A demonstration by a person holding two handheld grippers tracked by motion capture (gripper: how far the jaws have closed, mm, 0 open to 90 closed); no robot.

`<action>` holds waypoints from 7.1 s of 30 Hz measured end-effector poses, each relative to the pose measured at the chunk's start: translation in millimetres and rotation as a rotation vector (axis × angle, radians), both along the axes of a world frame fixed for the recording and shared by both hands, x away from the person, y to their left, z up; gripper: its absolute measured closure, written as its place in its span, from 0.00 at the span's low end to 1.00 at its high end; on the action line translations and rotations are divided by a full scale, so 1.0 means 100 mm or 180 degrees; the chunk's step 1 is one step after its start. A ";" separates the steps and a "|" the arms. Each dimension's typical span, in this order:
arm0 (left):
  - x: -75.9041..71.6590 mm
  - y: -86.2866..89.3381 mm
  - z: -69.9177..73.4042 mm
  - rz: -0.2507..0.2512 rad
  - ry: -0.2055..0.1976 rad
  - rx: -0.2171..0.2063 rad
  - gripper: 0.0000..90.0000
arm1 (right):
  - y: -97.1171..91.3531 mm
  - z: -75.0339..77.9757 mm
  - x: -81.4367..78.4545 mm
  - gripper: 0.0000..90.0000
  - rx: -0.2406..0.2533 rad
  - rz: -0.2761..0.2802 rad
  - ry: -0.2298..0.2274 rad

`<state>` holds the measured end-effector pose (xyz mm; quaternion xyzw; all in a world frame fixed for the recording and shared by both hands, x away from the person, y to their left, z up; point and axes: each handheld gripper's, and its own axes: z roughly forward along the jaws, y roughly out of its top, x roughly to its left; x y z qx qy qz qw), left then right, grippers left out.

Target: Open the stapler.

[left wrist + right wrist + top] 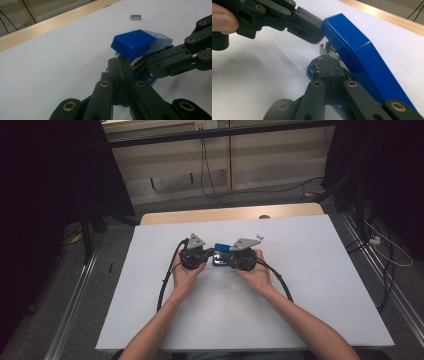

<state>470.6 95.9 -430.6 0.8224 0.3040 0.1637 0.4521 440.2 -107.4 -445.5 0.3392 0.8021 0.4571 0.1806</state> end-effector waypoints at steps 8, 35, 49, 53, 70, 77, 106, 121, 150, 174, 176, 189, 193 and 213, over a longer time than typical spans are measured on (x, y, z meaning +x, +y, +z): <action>0.00 0.00 0.02 -0.0015 -0.0005 -0.0034 1.00 | 0.05 -0.01 0.00 1.00 0.0062 -0.0057 -0.0025; 0.04 0.06 0.07 0.0062 0.0065 -0.0178 1.00 | 0.14 -0.03 0.03 1.00 0.0070 -0.0298 -0.0199; 0.06 -0.04 0.02 -0.0026 0.0064 -0.0117 1.00 | 0.12 -0.02 0.04 1.00 0.0071 -0.0330 -0.0210; 0.07 -0.06 -0.03 -0.0025 0.0041 -0.0025 1.00 | 0.11 -0.01 0.04 1.00 0.0067 -0.0337 -0.0222; 0.07 -0.07 -0.06 -0.0083 -0.0004 0.0118 1.00 | 0.12 -0.02 0.04 1.00 0.0080 -0.0372 -0.0212; 0.08 -0.06 -0.10 -0.0057 0.0074 0.0084 1.00 | 0.13 -0.03 0.03 1.00 0.0062 -0.0379 -0.0215; 0.11 -0.02 -0.13 -0.0151 0.0100 -0.0016 1.00 | 0.09 0.00 -0.01 1.00 0.0121 -0.0507 -0.0350; 0.10 -0.03 -0.13 -0.0134 0.0080 -0.0004 1.00 | 0.06 0.05 -0.03 1.00 0.0131 -0.0600 -0.0374; 0.10 -0.03 -0.13 -0.0156 0.0027 0.0016 1.00 | 0.09 0.17 -0.04 1.00 0.0164 -0.0795 -0.0572; 0.09 -0.03 -0.13 -0.0135 0.0030 0.0005 1.00 | -0.20 0.28 -0.06 1.00 0.0255 -0.0967 -0.0593; 0.09 -0.04 -0.13 -0.0132 0.0027 0.0025 1.00 | -0.23 0.28 -0.07 1.00 0.0257 -0.0974 -0.0581; 0.08 -0.04 -0.13 -0.0141 0.0008 0.0046 1.00 | -0.32 0.28 -0.10 1.00 0.0261 -0.1027 -0.0580; 0.08 -0.05 -0.13 -0.0135 0.0013 0.0050 1.00 | -0.39 0.26 -0.11 1.00 0.0290 -0.1062 -0.0584; 0.07 -0.05 -0.12 -0.0128 -0.0030 0.0104 1.00 | -0.67 0.15 -0.15 1.00 0.0107 -0.1062 -0.0490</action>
